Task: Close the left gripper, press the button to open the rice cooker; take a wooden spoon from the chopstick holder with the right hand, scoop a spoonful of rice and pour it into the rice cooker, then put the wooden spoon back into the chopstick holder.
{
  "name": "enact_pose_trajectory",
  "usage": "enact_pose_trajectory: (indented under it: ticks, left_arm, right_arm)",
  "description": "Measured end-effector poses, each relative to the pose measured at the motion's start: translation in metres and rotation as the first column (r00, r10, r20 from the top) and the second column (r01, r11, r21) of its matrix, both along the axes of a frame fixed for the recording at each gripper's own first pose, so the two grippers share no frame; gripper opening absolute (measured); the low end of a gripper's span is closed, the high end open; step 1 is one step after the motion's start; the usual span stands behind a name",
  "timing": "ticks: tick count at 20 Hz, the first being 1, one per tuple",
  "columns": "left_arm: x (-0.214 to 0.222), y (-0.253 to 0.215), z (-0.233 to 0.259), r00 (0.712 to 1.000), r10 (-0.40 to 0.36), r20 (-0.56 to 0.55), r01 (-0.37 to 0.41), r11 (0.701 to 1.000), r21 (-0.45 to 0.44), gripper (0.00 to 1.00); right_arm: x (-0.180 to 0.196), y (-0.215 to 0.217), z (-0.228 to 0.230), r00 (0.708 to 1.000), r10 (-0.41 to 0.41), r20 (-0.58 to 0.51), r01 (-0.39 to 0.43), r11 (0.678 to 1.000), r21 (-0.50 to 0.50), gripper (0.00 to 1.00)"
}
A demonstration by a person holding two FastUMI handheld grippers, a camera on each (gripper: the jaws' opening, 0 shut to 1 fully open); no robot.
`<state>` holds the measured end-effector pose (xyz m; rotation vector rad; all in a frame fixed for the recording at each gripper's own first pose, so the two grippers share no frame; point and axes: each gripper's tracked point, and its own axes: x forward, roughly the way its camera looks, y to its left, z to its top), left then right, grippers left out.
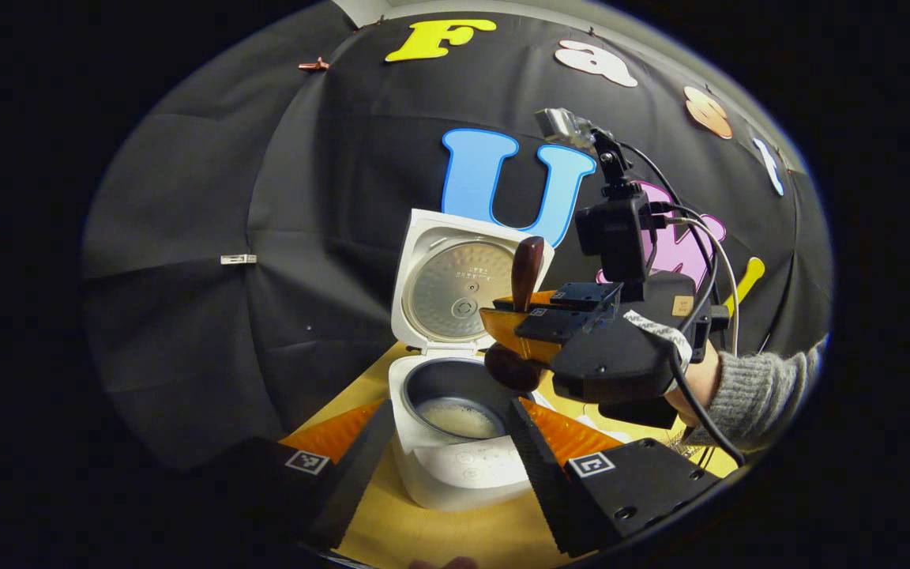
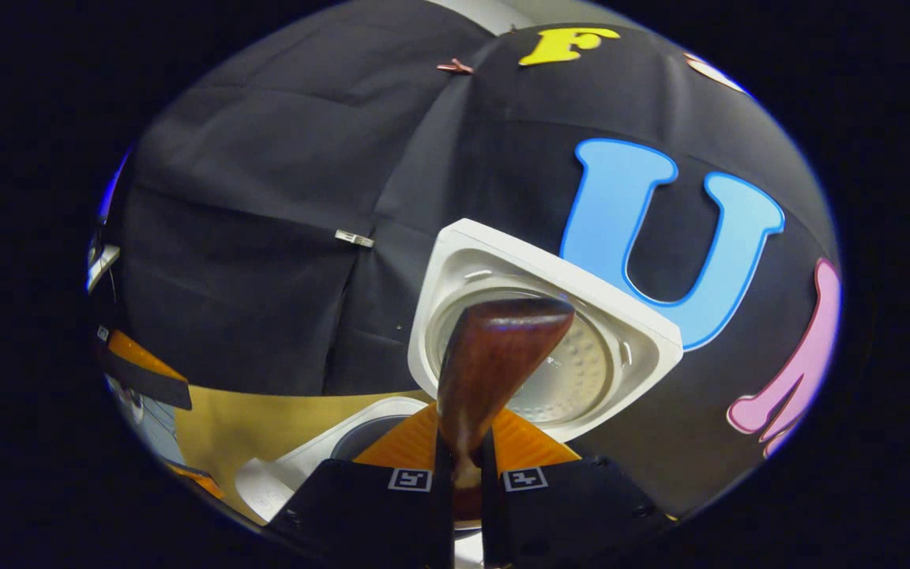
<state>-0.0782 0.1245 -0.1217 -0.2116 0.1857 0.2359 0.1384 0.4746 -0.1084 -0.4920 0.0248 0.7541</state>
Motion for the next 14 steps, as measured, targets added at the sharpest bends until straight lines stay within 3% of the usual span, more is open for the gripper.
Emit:
enact_pose_trajectory:
  ticks: [5, 9, 11, 14]
  left_arm:
    - [-0.003, 0.001, 0.0, 1.0, -0.003, 0.001, 0.003, 1.0, 0.001, 0.94]
    - [-0.005, 0.0, 0.001, 1.0, -0.001, -0.003, 0.001, 1.0, 0.002, 0.94]
    - [-0.005, -0.001, 0.002, 1.0, -0.001, -0.002, 0.001, 1.0, 0.003, 0.94]
    - [-0.005, -0.004, 0.004, 1.0, -0.004, 0.001, 0.004, 1.0, 0.006, 0.94]
  right_arm:
    - [-0.003, 0.001, -0.001, 1.0, 0.014, 0.028, -0.013, 0.999, -0.036, 0.18]
    - [0.002, -0.008, 0.0, 0.989, -0.022, -0.149, 0.038, 0.994, 0.107, 0.18]
    - [0.008, -0.017, -0.001, 0.959, -0.043, -0.281, 0.107, 0.97, 0.218, 0.18]
    - [0.014, -0.028, -0.001, 0.884, -0.039, -0.466, 0.226, 0.909, 0.351, 0.18]
